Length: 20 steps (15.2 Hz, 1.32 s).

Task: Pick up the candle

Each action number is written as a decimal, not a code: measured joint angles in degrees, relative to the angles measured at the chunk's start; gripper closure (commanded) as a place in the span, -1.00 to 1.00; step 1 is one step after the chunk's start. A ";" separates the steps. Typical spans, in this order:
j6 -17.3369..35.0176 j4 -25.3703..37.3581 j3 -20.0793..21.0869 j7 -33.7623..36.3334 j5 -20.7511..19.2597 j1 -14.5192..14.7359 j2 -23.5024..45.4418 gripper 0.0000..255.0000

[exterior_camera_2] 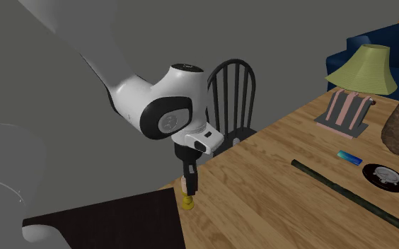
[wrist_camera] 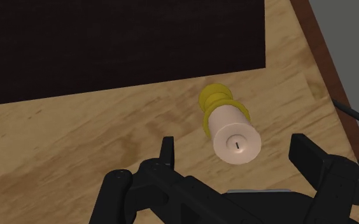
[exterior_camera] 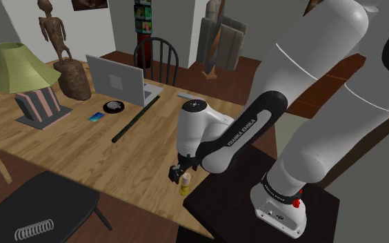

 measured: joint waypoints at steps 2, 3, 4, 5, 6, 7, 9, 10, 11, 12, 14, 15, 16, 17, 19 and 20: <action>2.42 0.01 0.55 2.08 -2.97 -1.26 2.74 -1.00; 2.80 0.06 0.66 2.55 -3.54 -1.41 3.18 1.00; 2.99 0.09 0.71 2.78 -3.84 -1.48 3.41 1.00; 3.08 0.11 0.73 2.90 -4.00 -1.54 3.52 1.00; 3.12 0.13 0.73 2.98 -4.09 -1.57 3.57 1.00; 3.15 0.14 0.74 3.01 -4.13 -1.58 3.59 1.00; 3.17 0.16 0.74 3.05 -4.17 -1.59 3.62 1.00; 3.16 0.17 0.74 3.05 -4.17 -1.59 3.62 1.00; 3.15 0.18 0.74 3.05 -4.18 -1.60 3.63 1.00; 3.16 0.19 0.74 3.06 -4.20 -1.61 3.64 1.00; 2.62 0.16 0.65 2.39 -3.39 -1.38 3.00 1.00; 1.71 0.21 0.55 1.58 -2.23 -1.00 2.03 1.00; 0.69 0.21 0.35 0.64 -0.97 -0.57 0.88 1.00; -0.18 0.20 0.21 0.02 0.01 -0.16 -0.08 1.00; -2.45 0.49 -0.25 -1.21 1.82 0.66 -2.25 1.00; -3.67 0.67 -0.39 -1.57 2.62 1.14 -3.36 1.00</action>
